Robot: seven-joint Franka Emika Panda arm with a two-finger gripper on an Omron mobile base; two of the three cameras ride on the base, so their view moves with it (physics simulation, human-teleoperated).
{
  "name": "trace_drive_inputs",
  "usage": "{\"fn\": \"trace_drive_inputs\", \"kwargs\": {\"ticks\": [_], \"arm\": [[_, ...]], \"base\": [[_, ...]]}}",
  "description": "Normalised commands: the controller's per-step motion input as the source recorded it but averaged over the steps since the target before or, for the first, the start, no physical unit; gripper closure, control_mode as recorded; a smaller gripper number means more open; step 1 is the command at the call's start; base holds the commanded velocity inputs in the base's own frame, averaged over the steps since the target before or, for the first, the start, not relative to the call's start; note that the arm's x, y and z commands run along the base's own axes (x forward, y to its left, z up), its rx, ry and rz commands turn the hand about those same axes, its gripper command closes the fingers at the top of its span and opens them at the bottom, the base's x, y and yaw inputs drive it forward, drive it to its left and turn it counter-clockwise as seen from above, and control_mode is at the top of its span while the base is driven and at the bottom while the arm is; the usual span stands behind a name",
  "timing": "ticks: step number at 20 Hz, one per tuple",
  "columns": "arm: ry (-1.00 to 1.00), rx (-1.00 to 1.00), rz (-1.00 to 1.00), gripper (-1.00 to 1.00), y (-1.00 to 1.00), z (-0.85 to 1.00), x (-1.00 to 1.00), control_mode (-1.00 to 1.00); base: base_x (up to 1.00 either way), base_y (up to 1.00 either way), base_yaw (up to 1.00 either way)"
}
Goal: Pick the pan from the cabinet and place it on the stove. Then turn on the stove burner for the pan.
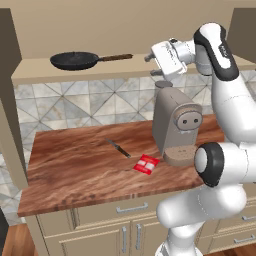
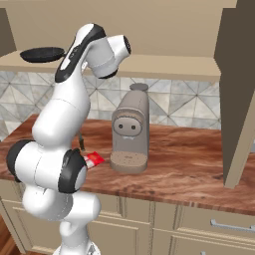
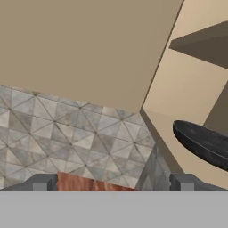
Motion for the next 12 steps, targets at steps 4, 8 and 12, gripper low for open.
{"fn": "trace_drive_inputs", "kwargs": {"ticks": [4,8,12], "arm": [[0.0,0.0,0.0,-1.0,0.0,-0.02,0.36,-1.0],[0.0,0.0,0.0,-1.0,0.0,0.0,0.42,-1.0],[0.0,0.0,0.0,-1.0,0.0,0.0,0.45,-1.0]], "base": [[0.0,0.0,0.0],[0.0,0.0,0.0],[0.0,0.0,0.0]]}}
